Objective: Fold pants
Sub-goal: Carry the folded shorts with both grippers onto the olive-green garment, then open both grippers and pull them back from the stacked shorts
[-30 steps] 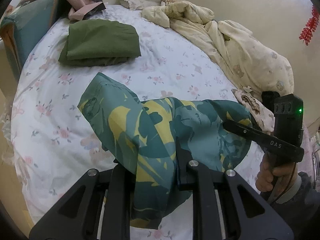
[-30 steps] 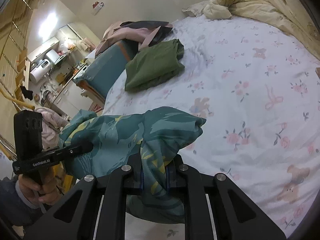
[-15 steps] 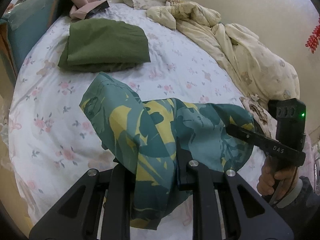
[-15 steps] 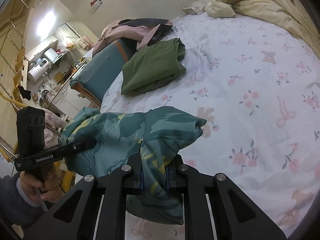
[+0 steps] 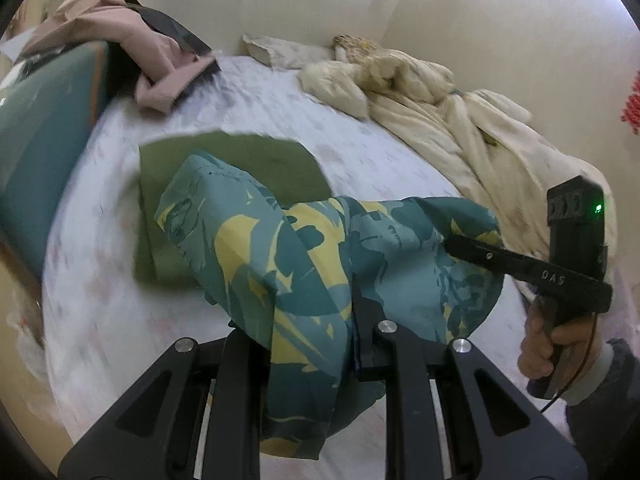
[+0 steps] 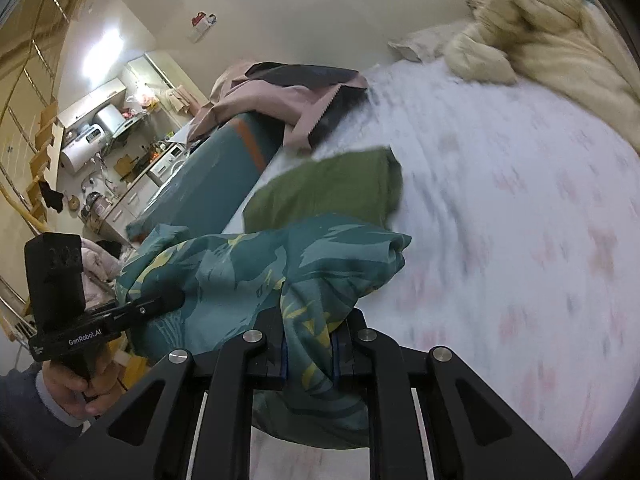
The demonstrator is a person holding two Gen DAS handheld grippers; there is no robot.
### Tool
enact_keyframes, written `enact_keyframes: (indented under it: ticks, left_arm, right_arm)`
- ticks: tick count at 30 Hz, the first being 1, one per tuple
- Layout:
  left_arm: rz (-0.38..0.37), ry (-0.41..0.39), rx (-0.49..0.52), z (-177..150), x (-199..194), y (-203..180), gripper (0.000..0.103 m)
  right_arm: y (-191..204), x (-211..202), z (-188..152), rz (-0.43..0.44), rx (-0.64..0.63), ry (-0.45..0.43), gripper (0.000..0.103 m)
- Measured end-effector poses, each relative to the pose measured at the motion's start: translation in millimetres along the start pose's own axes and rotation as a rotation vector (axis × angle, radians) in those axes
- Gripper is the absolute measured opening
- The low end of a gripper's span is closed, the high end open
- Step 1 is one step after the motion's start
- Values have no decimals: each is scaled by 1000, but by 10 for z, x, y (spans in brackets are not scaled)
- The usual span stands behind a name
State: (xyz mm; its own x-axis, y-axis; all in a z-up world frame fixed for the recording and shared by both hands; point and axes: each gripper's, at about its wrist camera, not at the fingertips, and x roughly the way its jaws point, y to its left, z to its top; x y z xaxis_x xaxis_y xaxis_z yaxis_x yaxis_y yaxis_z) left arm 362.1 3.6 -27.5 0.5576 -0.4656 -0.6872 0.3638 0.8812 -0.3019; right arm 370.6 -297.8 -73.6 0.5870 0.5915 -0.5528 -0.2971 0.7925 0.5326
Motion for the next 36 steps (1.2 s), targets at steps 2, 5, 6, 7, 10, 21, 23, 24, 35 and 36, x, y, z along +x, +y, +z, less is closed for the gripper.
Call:
enact_keyframes:
  ticks: [2, 5, 6, 7, 10, 21, 23, 24, 35, 36]
  left_arm:
    - [3, -15, -24, 249, 197, 278, 16]
    - [22, -41, -49, 522, 509, 689, 16]
    - [32, -41, -52, 576, 593, 773, 16]
    - [44, -45, -54, 623, 673, 863, 16]
    - [70, -46, -72, 700, 931, 1164, 16]
    - [251, -67, -63, 642, 1274, 1490, 64]
    - [340, -67, -80, 605, 1086, 1503, 83]
    - [379, -73, -91, 583, 989, 1518, 83]
    - [500, -144, -102, -363, -637, 504, 83]
    - [475, -159, -86, -480, -813, 266, 83]
  right_arm:
    - [-19, 267, 233, -6, -19, 7, 14]
    - [-99, 723, 568, -11, -23, 1, 14]
    - [-140, 932, 677, -22, -22, 5, 14]
    - [-156, 1069, 736, -28, -25, 14, 14]
    - [-234, 1531, 921, -35, -34, 39, 14]
    - [-724, 1770, 880, -245, 21, 65, 76]
    - [-741, 1577, 818, -264, 18, 79, 76]
    - [-698, 1456, 792, -270, 1, 77, 76]
    - [306, -438, -9, -277, -11, -39, 78]
    - [466, -631, -125, -288, -11, -47, 78]
